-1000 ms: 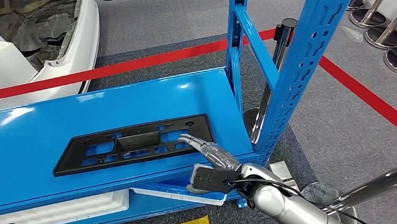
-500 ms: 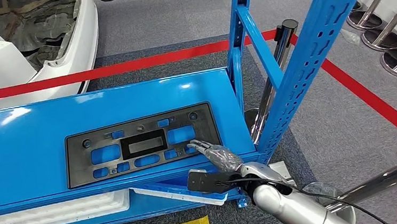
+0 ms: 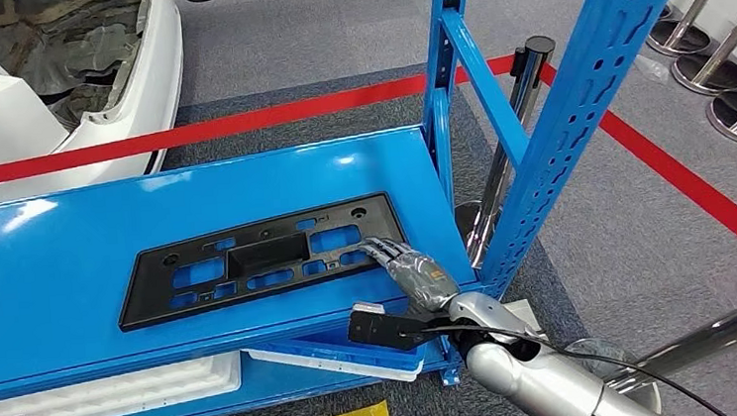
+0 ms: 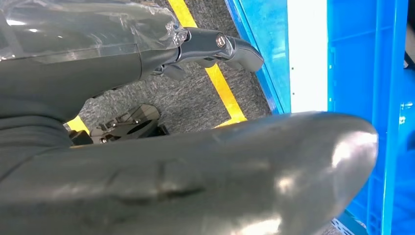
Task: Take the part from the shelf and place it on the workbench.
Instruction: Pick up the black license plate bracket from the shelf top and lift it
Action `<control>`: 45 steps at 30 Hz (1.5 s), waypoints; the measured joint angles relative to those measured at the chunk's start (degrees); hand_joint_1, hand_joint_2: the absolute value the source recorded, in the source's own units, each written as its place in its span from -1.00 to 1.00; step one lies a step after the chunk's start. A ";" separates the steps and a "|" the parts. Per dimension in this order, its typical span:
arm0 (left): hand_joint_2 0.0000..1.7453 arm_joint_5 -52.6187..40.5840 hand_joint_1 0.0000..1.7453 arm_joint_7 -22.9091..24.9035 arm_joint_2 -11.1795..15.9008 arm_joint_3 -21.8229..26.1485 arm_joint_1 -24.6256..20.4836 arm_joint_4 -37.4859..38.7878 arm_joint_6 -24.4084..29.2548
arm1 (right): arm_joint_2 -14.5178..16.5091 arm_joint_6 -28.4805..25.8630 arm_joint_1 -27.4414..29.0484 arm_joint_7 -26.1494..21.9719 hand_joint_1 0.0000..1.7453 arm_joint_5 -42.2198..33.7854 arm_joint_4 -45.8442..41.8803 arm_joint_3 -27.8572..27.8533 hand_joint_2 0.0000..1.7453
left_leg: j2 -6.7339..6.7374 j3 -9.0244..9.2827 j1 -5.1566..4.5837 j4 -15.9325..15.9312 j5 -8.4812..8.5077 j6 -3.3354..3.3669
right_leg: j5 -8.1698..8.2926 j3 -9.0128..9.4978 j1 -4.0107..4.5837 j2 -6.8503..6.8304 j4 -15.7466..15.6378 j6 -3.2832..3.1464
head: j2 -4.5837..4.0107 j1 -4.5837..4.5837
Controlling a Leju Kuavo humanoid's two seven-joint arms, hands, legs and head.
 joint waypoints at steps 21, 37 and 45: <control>-1.00 2.24 -1.00 0.74 0.00 -2.61 -0.55 -0.32 0.67 | 0.21 0.02 -1.18 1.18 -1.00 13.24 -0.08 -0.07 1.00 | 0.00 0.02 0.00 0.01 0.00 0.00 | 0.00 0.03 0.00 0.00 0.00 0.00 | 0.00 0.00; -1.00 6.61 -1.00 1.20 0.00 -3.46 -0.96 -0.52 0.63 | 0.21 -1.21 -2.29 3.91 -1.00 23.09 1.47 1.24 1.00 | 0.00 0.02 -0.01 0.00 0.00 0.00 | 0.00 0.03 0.00 0.00 0.00 0.00 | 0.00 0.01; -1.00 6.43 -1.00 1.03 0.00 -3.46 -1.07 -0.52 0.74 | 0.58 -5.60 -2.52 4.12 -1.00 29.12 2.81 1.88 1.00 | 0.00 0.02 0.00 0.00 0.00 0.00 | 0.00 0.03 0.00 0.00 0.00 0.00 | -0.01 0.01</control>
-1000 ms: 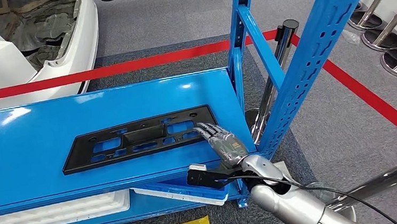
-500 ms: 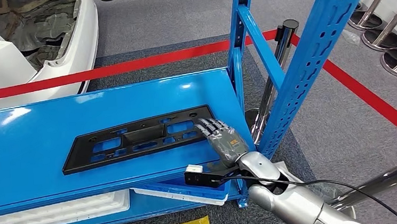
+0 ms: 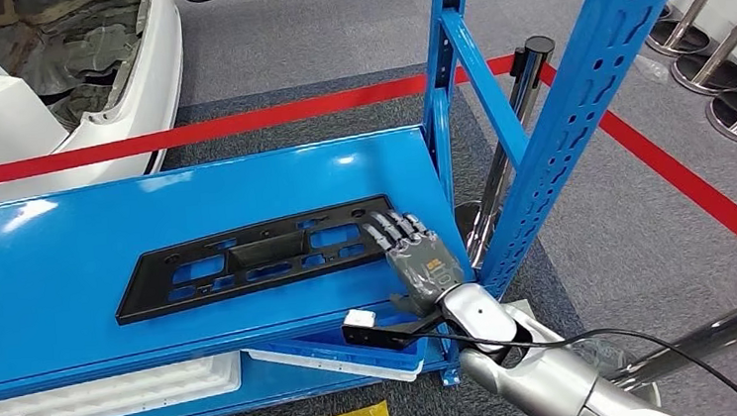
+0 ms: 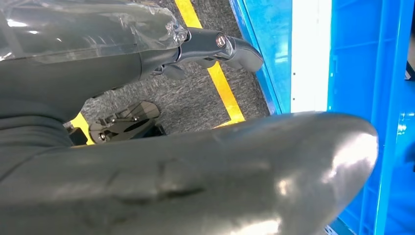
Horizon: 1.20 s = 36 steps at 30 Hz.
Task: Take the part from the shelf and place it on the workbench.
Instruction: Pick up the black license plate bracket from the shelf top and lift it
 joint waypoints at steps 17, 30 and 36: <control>-1.00 -0.04 -1.00 0.16 0.00 -0.09 -0.23 -0.35 0.19 | 2.65 -8.63 -1.45 -3.60 -1.00 0.99 5.22 0.20 1.00 | 0.00 0.00 0.00 0.00 0.00 0.00 | 0.00 0.00 0.00 0.00 0.00 0.00 | 0.01 -0.01; -1.00 0.02 -1.00 0.72 0.00 -0.41 -0.23 -0.35 0.88 | 5.41 -10.58 -3.85 -6.18 -1.00 -2.82 12.88 0.20 1.00 | 0.00 0.00 0.00 0.00 0.00 0.00 | 0.00 0.00 0.00 0.00 0.00 0.00 | 0.01 -0.01; -1.00 0.02 -1.00 1.04 0.00 -0.44 -0.23 -0.37 0.99 | 6.28 -11.04 -4.45 -5.67 -1.00 -2.83 15.70 0.20 1.00 | 0.00 0.00 0.00 0.00 0.00 0.00 | 0.00 0.00 0.00 0.00 0.00 0.00 | 0.01 0.00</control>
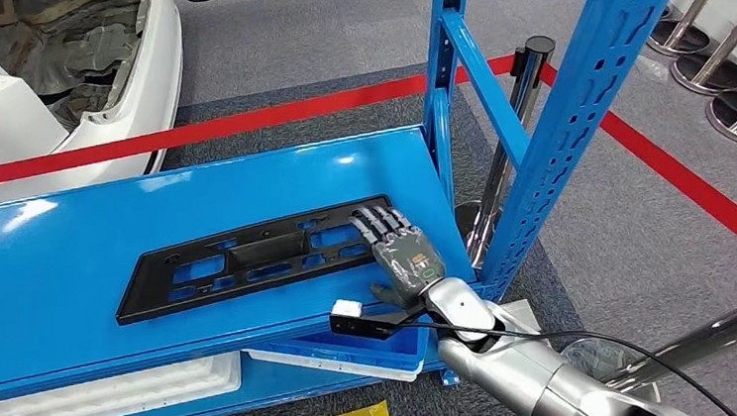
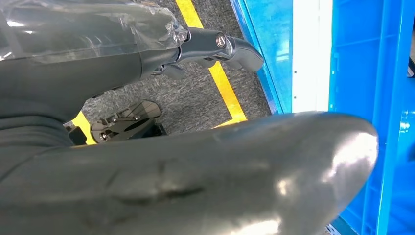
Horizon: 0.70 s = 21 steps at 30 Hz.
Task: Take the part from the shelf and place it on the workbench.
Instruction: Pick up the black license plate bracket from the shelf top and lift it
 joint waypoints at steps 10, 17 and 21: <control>-1.00 1.30 -1.00 0.07 0.00 -0.02 -0.01 -0.13 -0.07 | 1.39 -3.18 -1.12 -0.12 -1.00 0.83 4.32 0.00 1.00 | 0.00 0.02 0.00 0.00 0.00 0.00 | 0.00 0.01 0.00 0.00 0.00 0.00 | 0.00 -0.01; -1.00 1.65 -1.00 0.02 0.00 -0.03 0.01 -0.31 -0.28 | 2.32 -6.85 -1.61 -0.68 -1.00 1.05 6.53 0.00 1.00 | 0.00 0.02 0.00 0.00 0.00 0.00 | 0.00 0.01 0.00 0.00 0.00 0.00 | 0.00 -0.01; -1.00 1.91 -1.00 -0.02 0.00 -0.06 0.01 -0.43 0.06 | 2.84 -9.97 -1.67 -0.79 -1.00 1.39 7.43 0.00 1.00 | 0.00 0.02 0.00 0.00 0.00 0.00 | 0.00 0.01 0.00 0.00 0.00 0.00 | 0.00 -0.01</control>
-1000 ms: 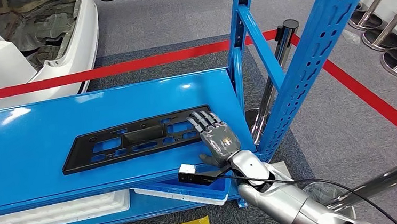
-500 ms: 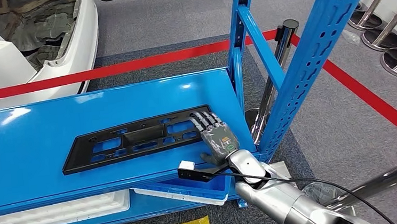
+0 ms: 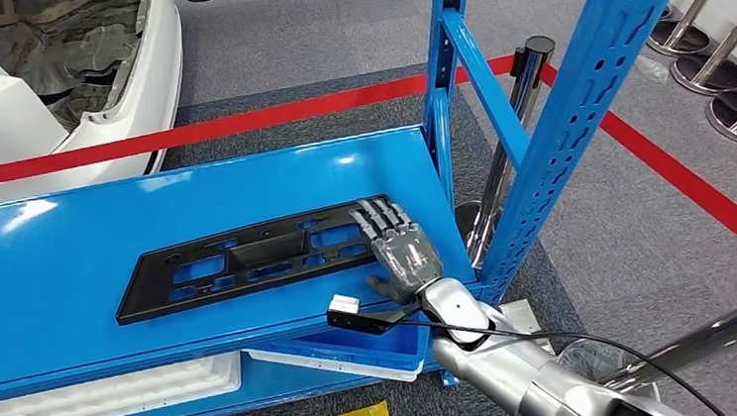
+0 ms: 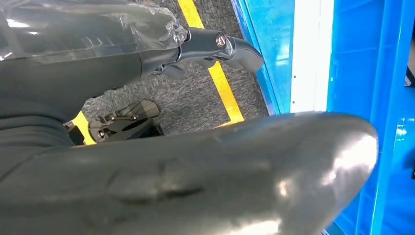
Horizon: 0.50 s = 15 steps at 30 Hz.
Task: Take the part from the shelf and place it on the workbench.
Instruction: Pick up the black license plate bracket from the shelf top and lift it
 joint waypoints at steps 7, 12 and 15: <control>-1.00 0.34 -1.00 -0.14 0.00 -0.05 0.01 -0.03 0.59 | 0.86 -1.06 -0.04 -0.53 0.86 0.66 1.21 0.10 1.00 | 0.00 0.00 0.00 0.00 0.00 0.00 | 0.00 0.00 0.00 0.00 0.00 0.00 | 0.00 -0.01; -1.00 0.55 -1.00 -0.24 0.00 -0.11 0.04 -0.03 0.72 | 1.24 -1.01 -0.06 -0.82 1.00 0.63 1.96 0.24 1.00 | 0.00 0.00 0.00 0.00 0.00 0.00 | 0.00 0.00 0.00 0.00 0.00 0.00 | -0.01 0.00; -1.00 0.63 -1.00 -0.24 0.00 -0.19 0.05 -0.03 0.73 | 1.37 -0.72 -0.08 -1.11 1.00 0.36 2.34 0.28 1.00 | 0.00 0.00 0.00 0.00 0.00 0.00 | 0.00 0.00 0.00 0.00 0.00 0.00 | 0.00 0.00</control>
